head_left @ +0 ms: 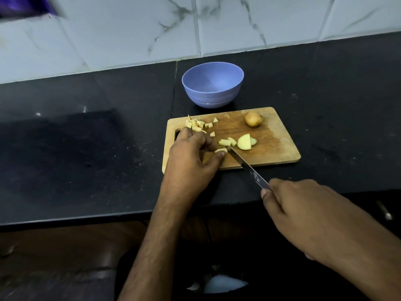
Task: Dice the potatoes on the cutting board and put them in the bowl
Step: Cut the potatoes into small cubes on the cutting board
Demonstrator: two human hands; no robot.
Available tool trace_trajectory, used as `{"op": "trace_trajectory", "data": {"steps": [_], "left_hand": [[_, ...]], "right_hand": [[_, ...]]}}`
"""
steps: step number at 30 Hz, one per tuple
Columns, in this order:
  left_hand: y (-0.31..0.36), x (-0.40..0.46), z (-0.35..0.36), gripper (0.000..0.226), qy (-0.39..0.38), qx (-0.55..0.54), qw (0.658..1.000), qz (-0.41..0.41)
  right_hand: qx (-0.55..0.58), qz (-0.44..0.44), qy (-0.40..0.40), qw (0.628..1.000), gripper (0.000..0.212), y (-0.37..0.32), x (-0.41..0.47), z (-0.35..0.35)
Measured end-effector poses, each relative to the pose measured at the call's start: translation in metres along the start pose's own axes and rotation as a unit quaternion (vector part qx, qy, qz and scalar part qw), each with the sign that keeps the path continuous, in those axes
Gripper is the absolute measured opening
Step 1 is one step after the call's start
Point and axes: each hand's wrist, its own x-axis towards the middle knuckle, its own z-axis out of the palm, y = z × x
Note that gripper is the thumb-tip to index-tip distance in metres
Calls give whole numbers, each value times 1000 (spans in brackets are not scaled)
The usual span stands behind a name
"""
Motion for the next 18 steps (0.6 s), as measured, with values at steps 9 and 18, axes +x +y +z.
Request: {"op": "trace_trajectory", "data": {"steps": [9, 18], "left_hand": [[1, -3, -2, 12, -25, 27, 999, 28], [0, -3, -2, 9, -17, 18, 999, 21]], "right_hand": [[17, -8, 5, 1000, 32, -7, -2, -4], [24, -22, -9, 999, 29, -17, -3, 0]]}}
